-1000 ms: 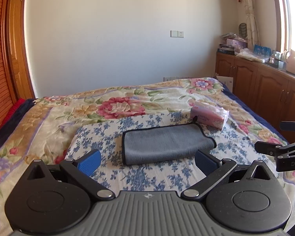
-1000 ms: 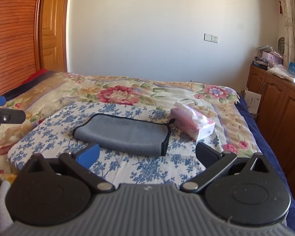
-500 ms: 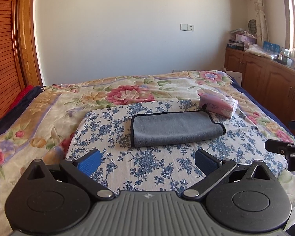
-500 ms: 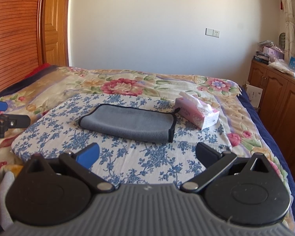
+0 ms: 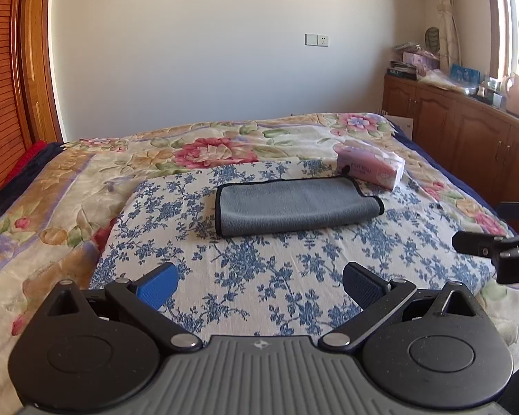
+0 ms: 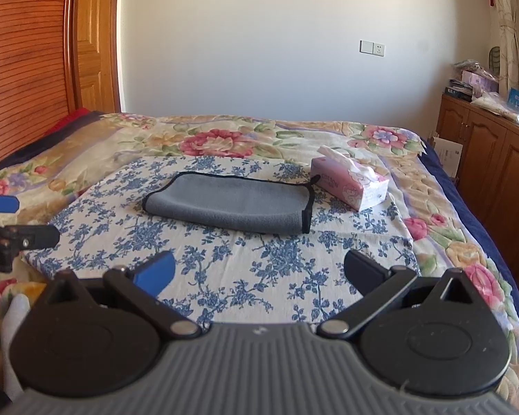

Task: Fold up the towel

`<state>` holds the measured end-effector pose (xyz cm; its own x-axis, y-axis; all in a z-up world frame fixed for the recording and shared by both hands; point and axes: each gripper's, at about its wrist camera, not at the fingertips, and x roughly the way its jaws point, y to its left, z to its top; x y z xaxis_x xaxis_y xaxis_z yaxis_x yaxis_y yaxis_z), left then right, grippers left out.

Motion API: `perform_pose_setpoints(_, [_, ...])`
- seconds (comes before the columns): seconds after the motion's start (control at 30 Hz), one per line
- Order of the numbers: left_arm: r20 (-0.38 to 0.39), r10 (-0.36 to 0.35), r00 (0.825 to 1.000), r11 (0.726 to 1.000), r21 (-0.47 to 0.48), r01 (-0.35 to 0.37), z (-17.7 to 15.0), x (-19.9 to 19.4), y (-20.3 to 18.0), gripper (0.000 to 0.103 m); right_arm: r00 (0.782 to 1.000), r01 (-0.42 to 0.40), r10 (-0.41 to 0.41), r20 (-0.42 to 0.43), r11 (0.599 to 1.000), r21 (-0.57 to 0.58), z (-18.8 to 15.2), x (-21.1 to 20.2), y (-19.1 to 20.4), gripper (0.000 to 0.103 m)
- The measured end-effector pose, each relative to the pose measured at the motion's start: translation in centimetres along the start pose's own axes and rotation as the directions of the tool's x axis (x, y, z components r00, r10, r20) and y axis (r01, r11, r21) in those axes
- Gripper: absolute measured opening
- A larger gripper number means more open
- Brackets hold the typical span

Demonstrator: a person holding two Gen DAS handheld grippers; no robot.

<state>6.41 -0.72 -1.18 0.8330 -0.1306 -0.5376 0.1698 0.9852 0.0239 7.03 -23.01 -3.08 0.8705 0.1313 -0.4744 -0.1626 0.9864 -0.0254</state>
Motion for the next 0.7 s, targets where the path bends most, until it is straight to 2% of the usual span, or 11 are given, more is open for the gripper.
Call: perform_pose_setpoints(0.7, [0.017, 0.067, 0.998, 0.997, -0.038, -0.066, -3.1, -0.1, 1.1, 0.103, 0.999, 0.035, -0.035, 0.016, 0.999, 0.029, -1.2, -0.3, -0.4, 0.103])
